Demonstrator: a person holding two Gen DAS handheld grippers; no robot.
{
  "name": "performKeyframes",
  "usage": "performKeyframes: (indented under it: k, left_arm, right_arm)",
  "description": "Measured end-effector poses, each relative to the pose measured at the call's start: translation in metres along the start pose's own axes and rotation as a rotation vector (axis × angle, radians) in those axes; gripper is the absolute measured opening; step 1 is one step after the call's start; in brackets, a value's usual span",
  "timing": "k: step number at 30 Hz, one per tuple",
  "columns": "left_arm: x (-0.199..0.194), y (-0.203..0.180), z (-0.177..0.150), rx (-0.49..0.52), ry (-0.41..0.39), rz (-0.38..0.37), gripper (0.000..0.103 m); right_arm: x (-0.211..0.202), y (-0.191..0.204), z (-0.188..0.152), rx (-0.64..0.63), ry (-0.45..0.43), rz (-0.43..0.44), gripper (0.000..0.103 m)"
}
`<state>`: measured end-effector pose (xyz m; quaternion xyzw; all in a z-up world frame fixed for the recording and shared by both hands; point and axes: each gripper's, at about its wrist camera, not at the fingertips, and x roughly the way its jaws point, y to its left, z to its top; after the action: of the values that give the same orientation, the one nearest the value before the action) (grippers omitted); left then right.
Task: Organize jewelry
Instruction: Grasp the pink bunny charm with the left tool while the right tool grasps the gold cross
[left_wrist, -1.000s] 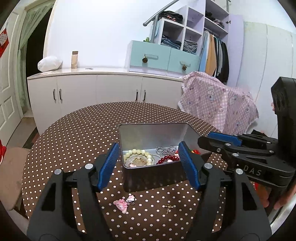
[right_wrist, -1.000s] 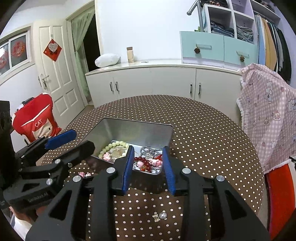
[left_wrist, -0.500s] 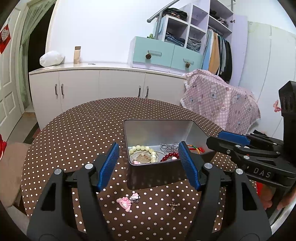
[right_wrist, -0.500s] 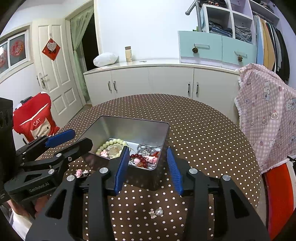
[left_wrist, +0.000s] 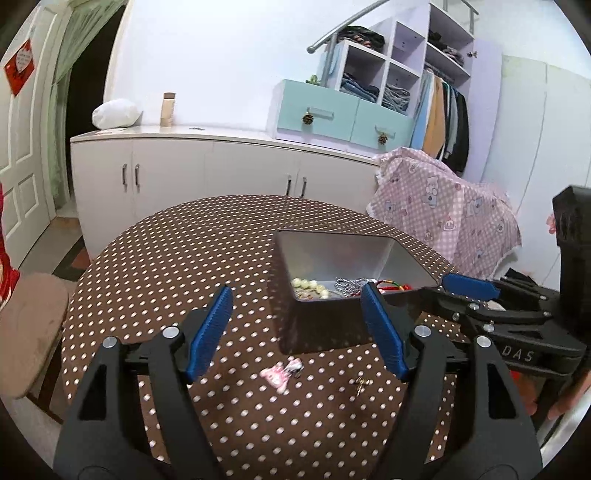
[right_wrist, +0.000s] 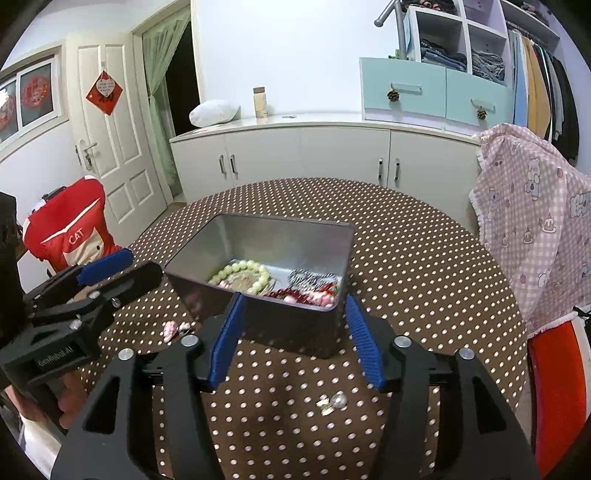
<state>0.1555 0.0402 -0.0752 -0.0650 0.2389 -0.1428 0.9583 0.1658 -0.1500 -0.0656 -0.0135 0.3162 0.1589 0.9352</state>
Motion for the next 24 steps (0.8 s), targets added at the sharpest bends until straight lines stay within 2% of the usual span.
performKeyframes:
  k: [3, 7, 14, 20, 22, 24]
  left_arm:
    - [-0.003, 0.007, -0.009, -0.009, 0.010, 0.034, 0.075]
    - [-0.004, 0.017, -0.021, -0.054, 0.066, 0.048, 0.076]
    - [-0.013, 0.025, -0.033, -0.080, 0.078, 0.059, 0.079]
    - [-0.013, 0.029, -0.043, -0.081, 0.108, 0.077, 0.079]
    - [-0.011, 0.030, -0.045, -0.082, 0.127, 0.079, 0.079]
    - [-0.008, 0.029, -0.047, -0.081, 0.156, 0.090, 0.079]
  right_arm:
    - [0.004, 0.008, -0.006, -0.009, 0.024, 0.015, 0.057]
    - [0.012, 0.018, -0.014, -0.021, 0.057, 0.027, 0.058]
    - [0.022, 0.033, -0.026, -0.052, 0.107, 0.048, 0.058]
    - [0.027, 0.052, -0.035, -0.143, 0.123, 0.056, 0.058]
    - [0.026, 0.058, -0.037, -0.188, 0.114, 0.041, 0.048]
    - [0.031, 0.061, -0.039, -0.218, 0.133, 0.046, 0.030]
